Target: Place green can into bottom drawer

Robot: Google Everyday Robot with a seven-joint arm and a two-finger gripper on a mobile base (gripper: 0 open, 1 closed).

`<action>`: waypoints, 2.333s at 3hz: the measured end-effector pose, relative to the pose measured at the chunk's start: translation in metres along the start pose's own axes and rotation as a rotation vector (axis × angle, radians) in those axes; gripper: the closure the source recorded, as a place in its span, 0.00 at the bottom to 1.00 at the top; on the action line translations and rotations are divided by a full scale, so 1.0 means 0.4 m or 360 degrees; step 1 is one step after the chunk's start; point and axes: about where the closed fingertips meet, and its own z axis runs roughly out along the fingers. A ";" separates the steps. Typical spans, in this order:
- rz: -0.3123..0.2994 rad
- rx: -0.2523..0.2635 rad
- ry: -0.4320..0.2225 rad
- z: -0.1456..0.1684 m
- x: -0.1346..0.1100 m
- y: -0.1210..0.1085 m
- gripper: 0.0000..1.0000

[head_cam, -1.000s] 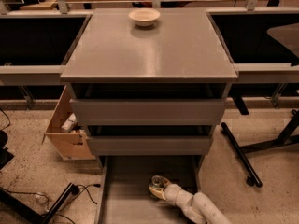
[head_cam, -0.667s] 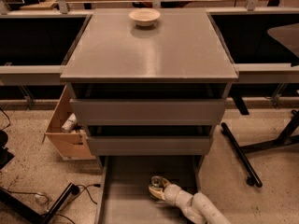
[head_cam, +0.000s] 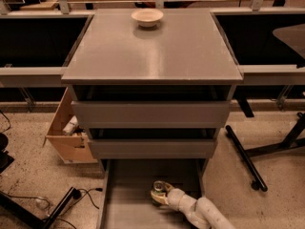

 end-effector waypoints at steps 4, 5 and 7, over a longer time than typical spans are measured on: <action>-0.0187 -0.0143 0.0135 -0.108 -0.198 0.084 0.00; -0.0239 -0.0281 0.0303 -0.153 -0.284 0.157 0.00; -0.0296 -0.0445 0.0714 -0.223 -0.426 0.338 0.00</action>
Offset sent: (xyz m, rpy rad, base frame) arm -0.0041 -0.0007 0.0311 -0.0315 -0.0509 0.0195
